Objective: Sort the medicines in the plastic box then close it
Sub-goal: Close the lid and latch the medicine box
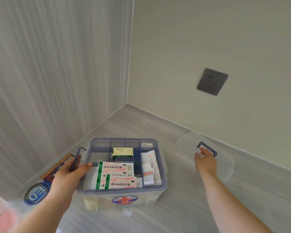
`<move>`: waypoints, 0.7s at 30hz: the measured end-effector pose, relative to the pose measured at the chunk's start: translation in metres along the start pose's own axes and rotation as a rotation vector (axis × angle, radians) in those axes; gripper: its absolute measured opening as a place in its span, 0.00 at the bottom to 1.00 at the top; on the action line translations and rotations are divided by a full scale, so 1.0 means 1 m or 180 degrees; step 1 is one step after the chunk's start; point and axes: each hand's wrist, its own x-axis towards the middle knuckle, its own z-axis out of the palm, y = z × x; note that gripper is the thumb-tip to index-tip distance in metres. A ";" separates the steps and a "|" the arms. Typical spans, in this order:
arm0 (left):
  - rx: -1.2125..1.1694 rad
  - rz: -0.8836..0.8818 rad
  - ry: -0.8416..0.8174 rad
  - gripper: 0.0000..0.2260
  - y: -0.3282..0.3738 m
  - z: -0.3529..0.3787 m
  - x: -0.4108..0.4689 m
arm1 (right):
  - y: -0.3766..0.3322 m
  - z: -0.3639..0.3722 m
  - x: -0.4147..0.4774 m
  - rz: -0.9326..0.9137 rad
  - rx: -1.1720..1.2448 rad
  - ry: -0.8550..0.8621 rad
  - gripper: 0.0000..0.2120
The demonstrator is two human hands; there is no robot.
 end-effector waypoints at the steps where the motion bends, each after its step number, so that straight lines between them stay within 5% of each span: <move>1: -0.0023 0.0020 0.0022 0.14 -0.001 0.001 0.001 | 0.003 -0.005 0.013 -0.0063 -0.0389 0.0049 0.18; 7: -0.0235 0.0067 0.0149 0.16 -0.005 0.005 0.005 | 0.006 -0.018 0.066 -0.0050 -0.1875 -0.0074 0.23; 12: -0.0337 0.0064 0.0164 0.18 -0.006 0.007 0.008 | 0.009 -0.011 0.083 0.0182 -0.2176 -0.0368 0.18; 21: -0.0427 0.0017 -0.0092 0.18 -0.010 0.000 0.010 | -0.023 -0.030 0.064 -0.0600 -0.0720 0.0484 0.13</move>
